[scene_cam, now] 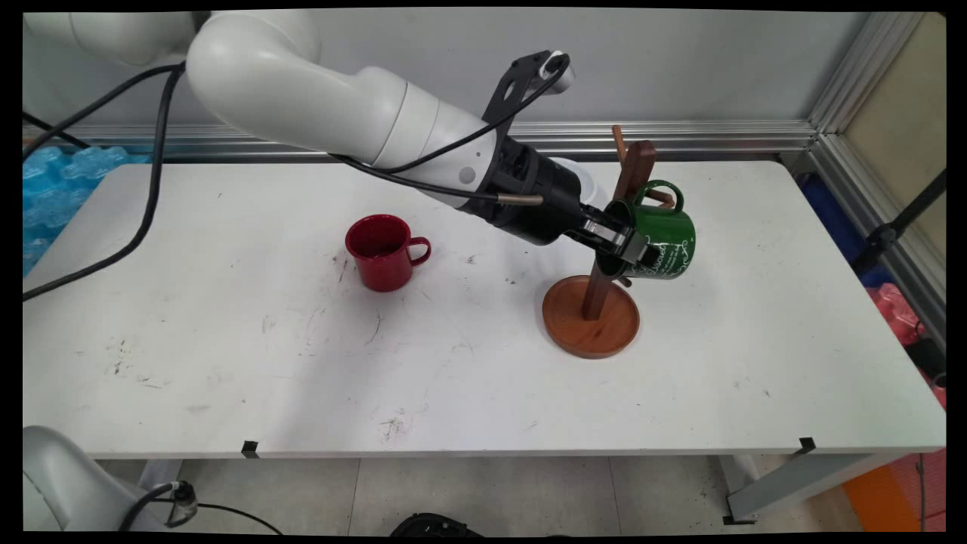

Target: Place the picked object on the table

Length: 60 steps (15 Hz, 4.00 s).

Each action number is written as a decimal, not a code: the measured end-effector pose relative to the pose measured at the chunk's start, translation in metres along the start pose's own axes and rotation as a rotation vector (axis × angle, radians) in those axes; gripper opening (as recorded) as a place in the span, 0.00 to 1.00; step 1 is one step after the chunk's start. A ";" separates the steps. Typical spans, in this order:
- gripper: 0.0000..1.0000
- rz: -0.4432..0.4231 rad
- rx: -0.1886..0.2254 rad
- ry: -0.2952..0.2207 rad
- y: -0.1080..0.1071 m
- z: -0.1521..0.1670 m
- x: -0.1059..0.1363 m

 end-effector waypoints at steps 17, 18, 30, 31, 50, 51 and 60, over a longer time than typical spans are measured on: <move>0.00 0.005 -0.057 -0.033 0.033 -0.023 -0.017; 0.00 0.006 -0.063 -0.036 0.036 -0.025 -0.018; 0.00 0.113 -0.027 -0.122 0.040 -0.062 -0.025; 0.00 0.127 -0.012 -0.137 0.037 -0.069 -0.026; 0.00 0.381 0.294 -0.516 0.006 -0.156 -0.040; 0.00 0.399 0.309 -0.545 0.004 -0.157 -0.043; 0.00 0.581 0.326 -0.751 -0.008 -0.142 -0.071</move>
